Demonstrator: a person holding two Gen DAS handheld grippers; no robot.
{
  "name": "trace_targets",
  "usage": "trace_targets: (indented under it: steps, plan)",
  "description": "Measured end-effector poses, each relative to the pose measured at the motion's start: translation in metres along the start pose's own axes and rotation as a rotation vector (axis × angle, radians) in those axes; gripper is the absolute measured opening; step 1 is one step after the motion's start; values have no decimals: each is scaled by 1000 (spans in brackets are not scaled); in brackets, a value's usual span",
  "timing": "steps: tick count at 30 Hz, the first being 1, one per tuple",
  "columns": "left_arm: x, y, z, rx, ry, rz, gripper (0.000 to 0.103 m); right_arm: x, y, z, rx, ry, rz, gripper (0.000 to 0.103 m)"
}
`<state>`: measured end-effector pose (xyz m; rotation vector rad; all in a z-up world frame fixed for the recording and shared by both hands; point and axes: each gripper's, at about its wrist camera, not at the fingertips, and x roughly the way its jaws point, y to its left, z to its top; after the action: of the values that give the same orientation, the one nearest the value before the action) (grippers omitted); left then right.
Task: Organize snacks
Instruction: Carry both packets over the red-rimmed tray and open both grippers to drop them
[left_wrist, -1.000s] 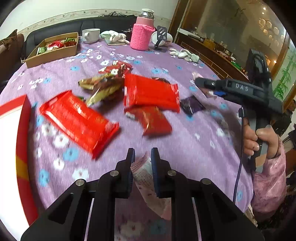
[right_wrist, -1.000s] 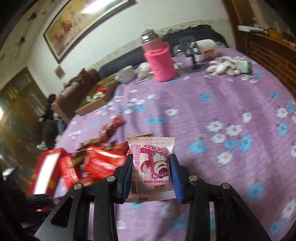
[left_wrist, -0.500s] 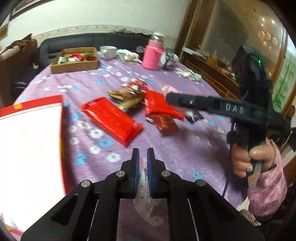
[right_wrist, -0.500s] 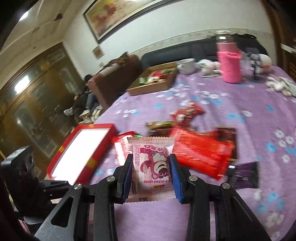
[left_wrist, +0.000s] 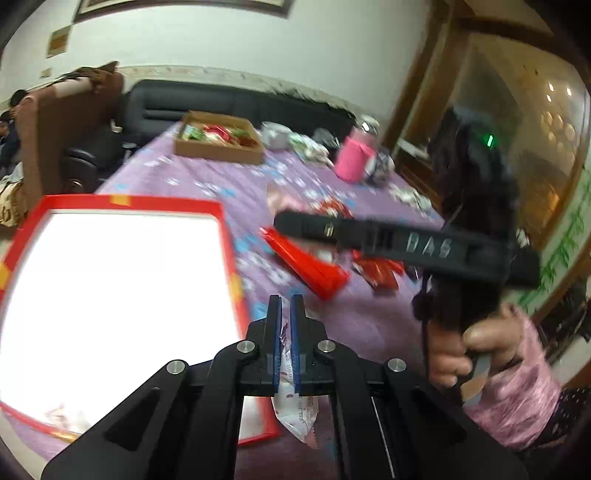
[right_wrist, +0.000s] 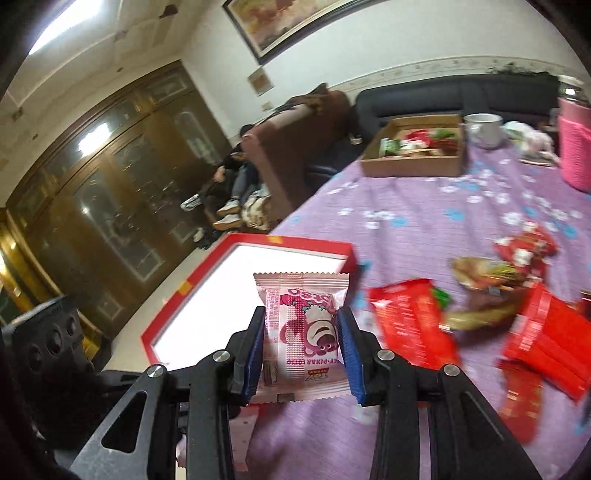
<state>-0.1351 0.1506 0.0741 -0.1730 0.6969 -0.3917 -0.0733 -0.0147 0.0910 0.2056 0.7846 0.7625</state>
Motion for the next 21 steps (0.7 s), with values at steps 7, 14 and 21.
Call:
trace_targets:
  steps: [7, 14, 21]
  plan:
    - [-34, 47, 16, -66, -94, 129, 3, 43, 34, -2, -40, 67, 90, 38]
    - [-17, 79, 10, -136, -36, 272, 3, 69, 46, -17, -53, 158, 112, 44]
    - [-10, 57, 11, -96, -32, 265, 37, 28, 9, -22, 23, 79, 57, 52]
